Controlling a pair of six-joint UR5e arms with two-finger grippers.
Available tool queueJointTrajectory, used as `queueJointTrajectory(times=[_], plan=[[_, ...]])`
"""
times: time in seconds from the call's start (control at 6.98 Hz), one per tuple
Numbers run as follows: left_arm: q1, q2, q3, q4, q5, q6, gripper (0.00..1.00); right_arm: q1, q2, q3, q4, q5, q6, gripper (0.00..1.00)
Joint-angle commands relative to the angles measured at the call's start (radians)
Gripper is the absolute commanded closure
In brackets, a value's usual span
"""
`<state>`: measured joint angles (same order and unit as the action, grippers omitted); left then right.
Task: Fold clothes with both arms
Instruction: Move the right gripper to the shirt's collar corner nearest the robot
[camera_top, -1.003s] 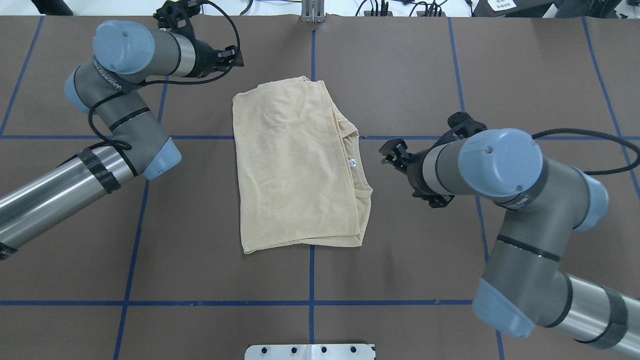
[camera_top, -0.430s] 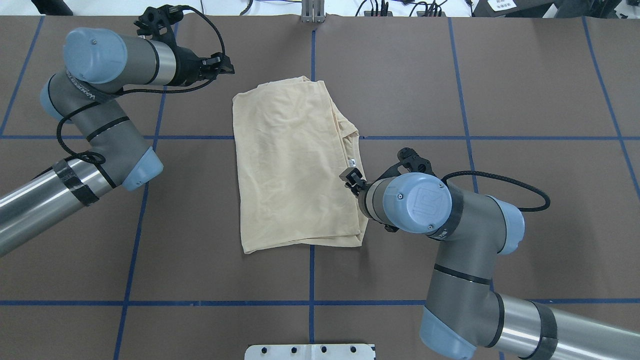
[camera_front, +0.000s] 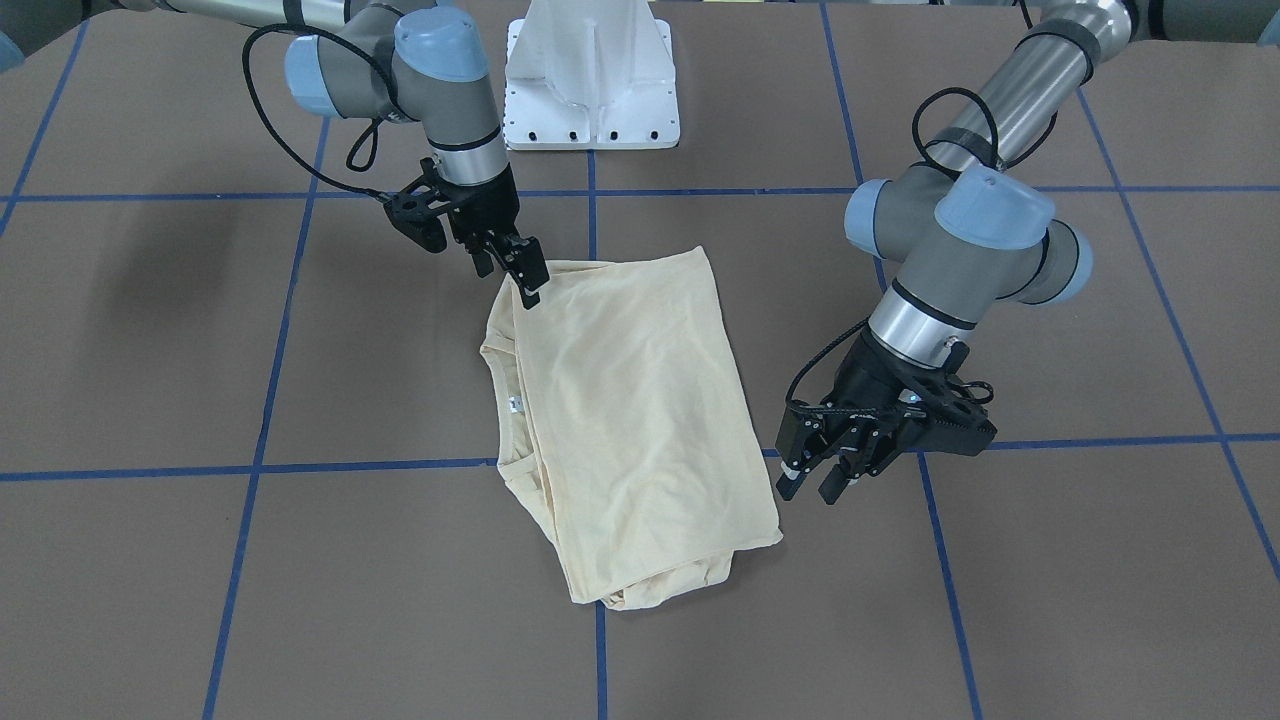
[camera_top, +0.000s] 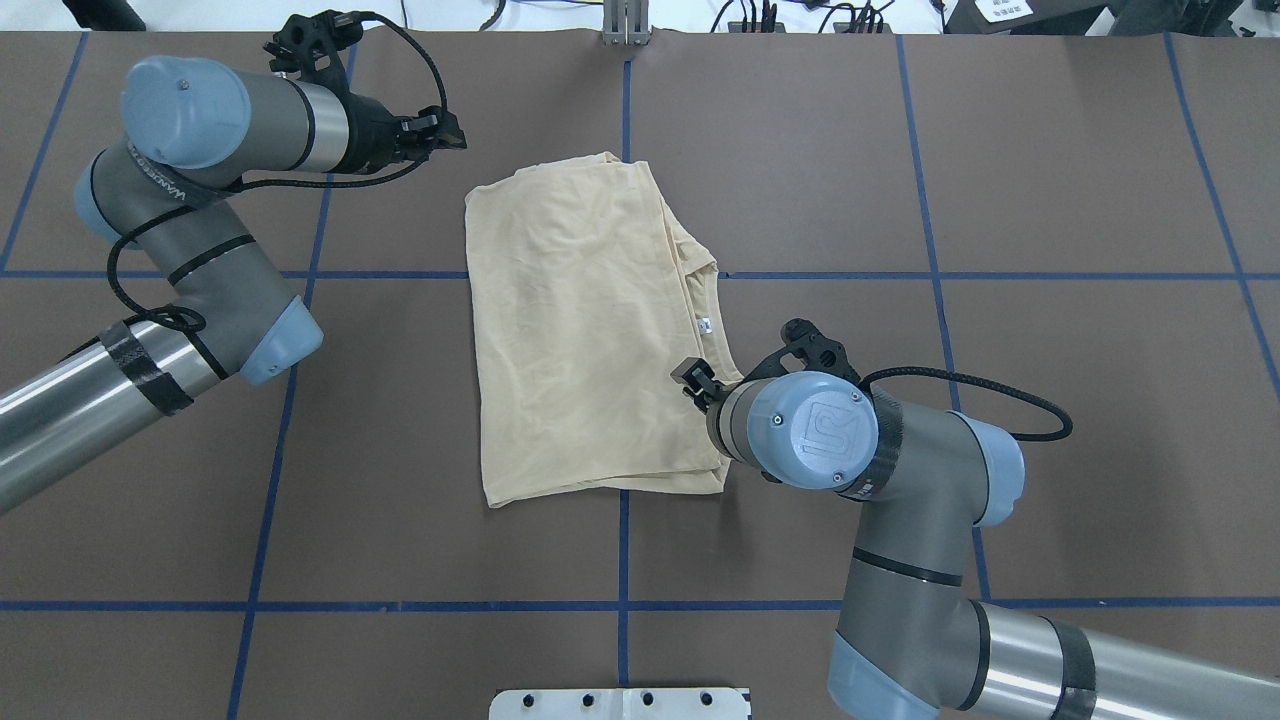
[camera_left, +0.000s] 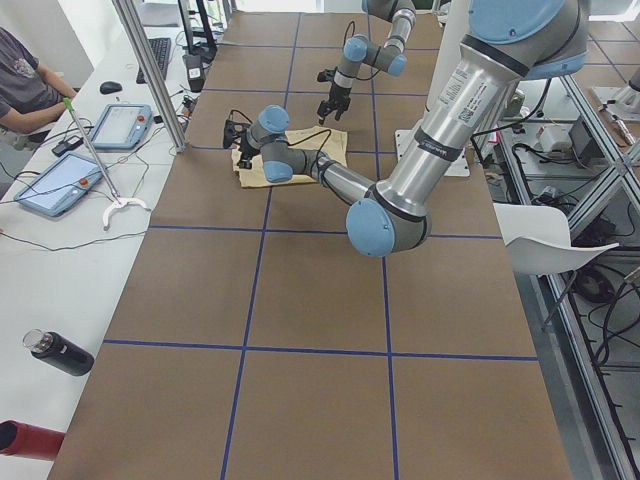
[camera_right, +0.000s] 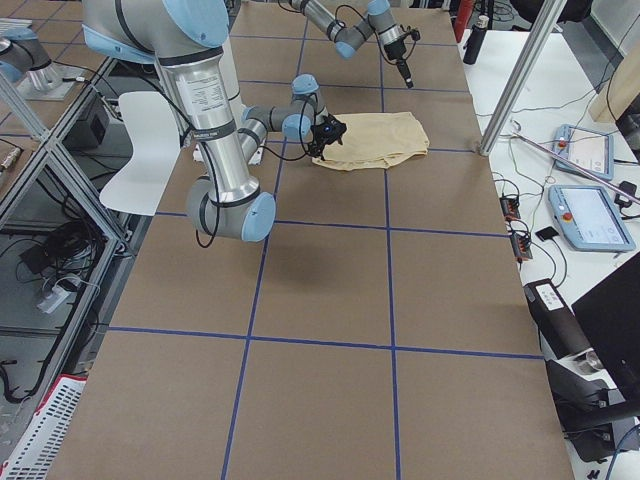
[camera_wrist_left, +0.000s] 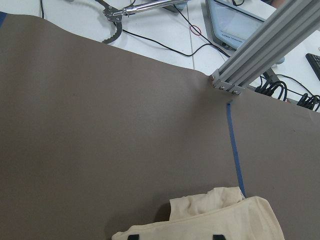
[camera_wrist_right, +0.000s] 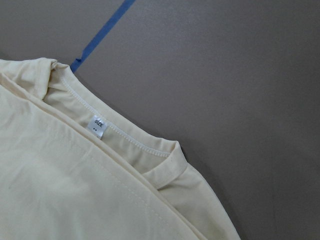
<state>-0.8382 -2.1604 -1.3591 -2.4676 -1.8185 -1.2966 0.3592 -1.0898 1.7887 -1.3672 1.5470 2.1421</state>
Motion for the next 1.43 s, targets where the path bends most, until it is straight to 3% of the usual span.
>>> queueJointTrajectory(times=[0.0,0.14,0.29,0.86,1.0,1.15,1.29], plan=[[0.001,0.004,-0.003,0.001,0.001,-0.018,0.41,-0.019,-0.001,-0.037,0.019,0.001,0.001,0.04],[0.001,0.004,-0.005,0.001,0.001,-0.020,0.41,-0.019,0.001,-0.037,0.019,0.002,0.007,0.08],[0.001,0.004,-0.005,0.001,0.001,-0.020,0.41,-0.020,0.002,-0.037,0.019,0.001,0.009,0.20],[0.001,0.004,-0.005,0.001,0.001,-0.021,0.40,-0.045,-0.005,-0.037,0.019,0.001,0.010,0.25],[0.001,0.005,-0.009,0.001,0.001,-0.021,0.39,-0.046,-0.002,-0.037,0.019,-0.001,0.012,0.47],[0.001,0.005,-0.009,0.001,0.001,-0.021,0.39,-0.048,-0.007,-0.038,0.019,-0.001,0.031,0.88],[0.002,0.005,-0.011,0.001,0.001,-0.047,0.39,-0.051,-0.007,-0.037,0.020,-0.001,0.032,0.98]])
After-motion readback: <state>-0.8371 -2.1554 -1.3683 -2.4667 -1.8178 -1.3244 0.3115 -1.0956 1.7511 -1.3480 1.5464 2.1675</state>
